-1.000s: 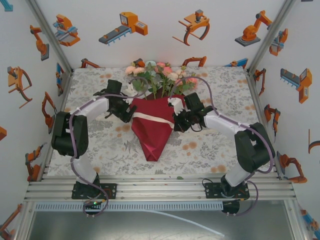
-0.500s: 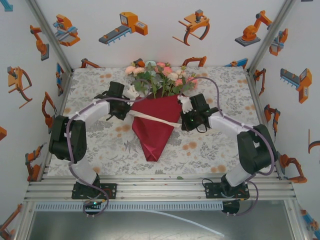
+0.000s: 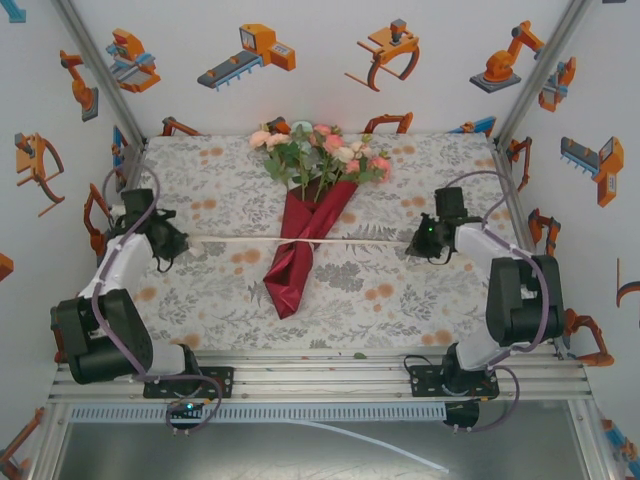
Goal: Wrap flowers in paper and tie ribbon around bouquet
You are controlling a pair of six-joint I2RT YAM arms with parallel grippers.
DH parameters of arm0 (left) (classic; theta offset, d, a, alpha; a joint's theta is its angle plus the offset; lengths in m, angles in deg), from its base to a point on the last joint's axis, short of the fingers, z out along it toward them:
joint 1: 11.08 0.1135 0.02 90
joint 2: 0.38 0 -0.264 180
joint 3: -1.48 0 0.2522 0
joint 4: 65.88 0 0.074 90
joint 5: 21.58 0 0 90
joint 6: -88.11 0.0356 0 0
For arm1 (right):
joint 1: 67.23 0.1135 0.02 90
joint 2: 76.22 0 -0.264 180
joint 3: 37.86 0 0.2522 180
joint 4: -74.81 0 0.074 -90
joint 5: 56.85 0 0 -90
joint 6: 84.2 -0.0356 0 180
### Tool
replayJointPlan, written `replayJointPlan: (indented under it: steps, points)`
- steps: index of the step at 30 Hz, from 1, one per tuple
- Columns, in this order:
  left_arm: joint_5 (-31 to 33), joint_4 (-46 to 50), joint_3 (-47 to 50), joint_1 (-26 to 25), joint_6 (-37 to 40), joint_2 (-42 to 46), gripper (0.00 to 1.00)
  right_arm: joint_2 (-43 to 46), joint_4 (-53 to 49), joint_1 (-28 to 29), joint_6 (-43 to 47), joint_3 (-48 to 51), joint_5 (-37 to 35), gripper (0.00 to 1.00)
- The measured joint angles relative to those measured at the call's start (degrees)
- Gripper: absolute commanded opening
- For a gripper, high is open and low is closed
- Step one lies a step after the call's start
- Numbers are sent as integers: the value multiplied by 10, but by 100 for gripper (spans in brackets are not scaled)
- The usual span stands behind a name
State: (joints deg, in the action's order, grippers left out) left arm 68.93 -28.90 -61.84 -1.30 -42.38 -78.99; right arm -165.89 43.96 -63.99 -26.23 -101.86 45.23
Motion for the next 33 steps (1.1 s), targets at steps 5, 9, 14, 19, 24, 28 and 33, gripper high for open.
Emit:
replayJointPlan:
  steps: [5,9,14,19,24,28,33]
  points:
    - [-36,47,6,60,-88,-5,0,0,-36,-84,-46,3,-6,0]
    - [-80,69,6,106,-119,-18,0,-3,-79,-124,-55,-11,-8,0]
    - [-123,91,6,141,-138,-43,0,-38,-108,-151,-66,-65,0,0]
    - [-119,84,6,194,-153,-56,0,-57,-104,-167,-85,-74,-41,0]
    - [-81,34,7,246,-162,-45,0,-56,-72,-205,-90,-78,-106,0]
    - [-85,-5,8,166,-125,-26,19,-55,-40,-189,-69,-80,-64,18]
    - [-120,-43,-30,-14,0,-15,59,-40,-37,-126,0,-91,-28,77]
